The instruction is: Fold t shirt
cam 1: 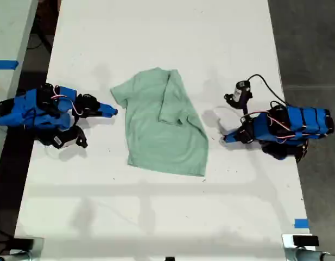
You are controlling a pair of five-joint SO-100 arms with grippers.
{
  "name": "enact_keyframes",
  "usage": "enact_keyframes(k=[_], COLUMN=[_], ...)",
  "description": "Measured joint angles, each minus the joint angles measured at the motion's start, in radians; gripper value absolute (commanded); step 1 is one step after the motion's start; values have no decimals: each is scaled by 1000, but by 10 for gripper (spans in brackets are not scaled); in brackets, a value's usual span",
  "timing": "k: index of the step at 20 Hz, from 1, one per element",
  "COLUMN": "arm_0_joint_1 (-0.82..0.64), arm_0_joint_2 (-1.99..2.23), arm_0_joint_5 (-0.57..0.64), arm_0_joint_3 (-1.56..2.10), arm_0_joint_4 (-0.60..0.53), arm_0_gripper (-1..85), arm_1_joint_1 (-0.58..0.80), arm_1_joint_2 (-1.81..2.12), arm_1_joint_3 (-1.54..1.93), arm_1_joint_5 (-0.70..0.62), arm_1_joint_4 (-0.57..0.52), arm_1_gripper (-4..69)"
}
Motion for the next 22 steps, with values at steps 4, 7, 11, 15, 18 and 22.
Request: enact_keyframes(k=[4,7,11,15,18,22], arm_0_joint_1=[-245,-374,-476,-532,-546,-549], arm_0_joint_2=[-370,-1015,-1493,-1720,-1818,-1956], arm_0_joint_5=[-109,-71,104,224,256,268], arm_0_joint_3=[-314,-799,-1037,-1124,-1163,-1184], arm_0_joint_4=[149,224,229,179,121,83], arm_0_gripper=[86,148,187,184,182,177], arm_1_joint_1=[0,0,0,0,0,0], arm_1_joint_2=[0,0,0,0,0,0], arm_1_joint_3=[0,0,0,0,0,0], arm_1_joint_5=[0,0,0,0,0,0], arm_1_joint_4=[0,0,0,0,0,0], arm_1_gripper=[21,21,21,21,21,21])
